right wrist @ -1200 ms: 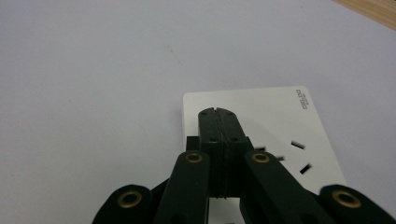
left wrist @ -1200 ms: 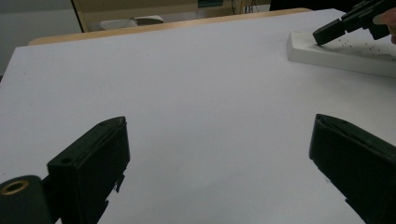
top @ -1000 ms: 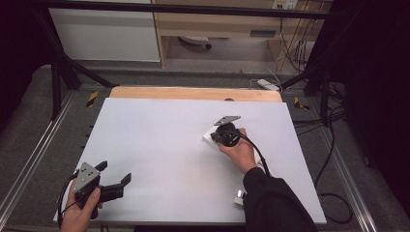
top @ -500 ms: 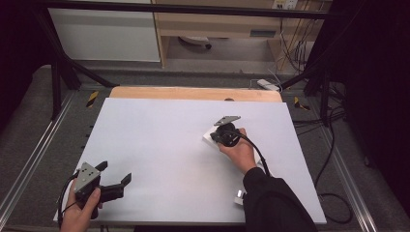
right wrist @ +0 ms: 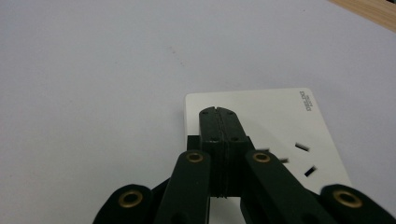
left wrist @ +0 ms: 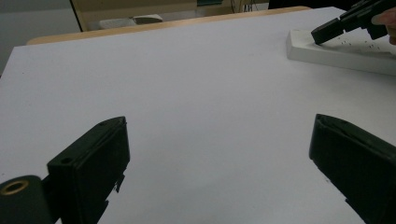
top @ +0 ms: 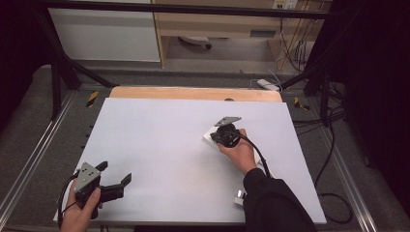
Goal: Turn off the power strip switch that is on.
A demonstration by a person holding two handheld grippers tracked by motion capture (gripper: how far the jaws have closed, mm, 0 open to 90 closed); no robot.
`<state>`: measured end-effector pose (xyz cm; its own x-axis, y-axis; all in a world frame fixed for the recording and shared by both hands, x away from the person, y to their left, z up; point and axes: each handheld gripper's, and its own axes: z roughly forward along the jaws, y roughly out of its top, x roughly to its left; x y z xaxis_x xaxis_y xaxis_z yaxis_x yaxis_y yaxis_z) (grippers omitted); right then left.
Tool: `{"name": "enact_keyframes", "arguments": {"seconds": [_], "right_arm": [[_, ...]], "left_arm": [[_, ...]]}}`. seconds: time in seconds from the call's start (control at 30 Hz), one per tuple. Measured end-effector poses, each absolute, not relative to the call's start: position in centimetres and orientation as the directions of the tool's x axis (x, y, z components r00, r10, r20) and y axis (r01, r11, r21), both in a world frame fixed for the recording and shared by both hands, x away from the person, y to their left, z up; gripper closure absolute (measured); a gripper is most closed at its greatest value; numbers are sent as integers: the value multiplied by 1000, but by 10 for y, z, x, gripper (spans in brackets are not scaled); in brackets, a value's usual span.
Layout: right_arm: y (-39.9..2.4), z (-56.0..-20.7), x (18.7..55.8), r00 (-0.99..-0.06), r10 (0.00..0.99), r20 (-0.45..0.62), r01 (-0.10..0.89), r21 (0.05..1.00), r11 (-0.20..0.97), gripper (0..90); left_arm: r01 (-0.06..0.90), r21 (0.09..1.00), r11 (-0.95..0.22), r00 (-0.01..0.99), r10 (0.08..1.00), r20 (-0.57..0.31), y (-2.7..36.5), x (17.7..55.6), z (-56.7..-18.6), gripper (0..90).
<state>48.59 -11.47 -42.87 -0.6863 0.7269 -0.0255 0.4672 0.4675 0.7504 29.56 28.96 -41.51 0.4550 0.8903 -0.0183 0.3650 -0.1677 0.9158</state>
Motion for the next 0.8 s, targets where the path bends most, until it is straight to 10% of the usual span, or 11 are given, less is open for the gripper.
{"name": "enact_keyframes", "arguments": {"seconds": [0.8], "right_arm": [[-119, -424, 482, -689, 725, 0, 442, 793, 420, 900]], "left_arm": [[369, 914, -169, 453, 891, -18, 290, 296, -416, 50]]}}
